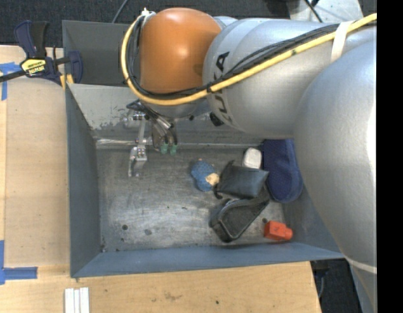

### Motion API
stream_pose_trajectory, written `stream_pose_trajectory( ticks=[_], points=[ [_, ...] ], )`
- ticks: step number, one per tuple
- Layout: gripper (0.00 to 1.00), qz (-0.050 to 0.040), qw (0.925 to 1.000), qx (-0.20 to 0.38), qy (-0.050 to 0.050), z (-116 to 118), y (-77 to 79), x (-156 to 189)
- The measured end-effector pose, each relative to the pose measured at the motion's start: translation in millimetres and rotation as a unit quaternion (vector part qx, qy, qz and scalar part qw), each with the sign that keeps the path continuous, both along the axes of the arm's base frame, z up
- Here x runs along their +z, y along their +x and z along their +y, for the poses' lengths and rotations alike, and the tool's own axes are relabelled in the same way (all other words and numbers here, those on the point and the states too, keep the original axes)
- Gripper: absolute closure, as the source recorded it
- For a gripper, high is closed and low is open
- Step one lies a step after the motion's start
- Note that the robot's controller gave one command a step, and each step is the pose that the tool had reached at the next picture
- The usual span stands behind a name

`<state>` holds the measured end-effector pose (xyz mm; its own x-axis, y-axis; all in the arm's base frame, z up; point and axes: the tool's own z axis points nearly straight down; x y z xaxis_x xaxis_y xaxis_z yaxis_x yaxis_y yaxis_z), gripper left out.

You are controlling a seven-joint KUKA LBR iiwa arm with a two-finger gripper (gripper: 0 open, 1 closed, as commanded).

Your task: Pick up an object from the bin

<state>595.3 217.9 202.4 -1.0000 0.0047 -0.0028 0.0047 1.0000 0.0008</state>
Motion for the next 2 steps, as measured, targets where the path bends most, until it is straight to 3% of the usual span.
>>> stream_pose_trajectory(
  ticks=[1, 2],
  points=[
    [0.00, -0.0009, 0.9980, -0.063, 0.002, -49, 23.0, -131],
    [0.00, -0.0036, 0.9999, -0.013, 0.003, -97, 27.4, -127]
  ],
)
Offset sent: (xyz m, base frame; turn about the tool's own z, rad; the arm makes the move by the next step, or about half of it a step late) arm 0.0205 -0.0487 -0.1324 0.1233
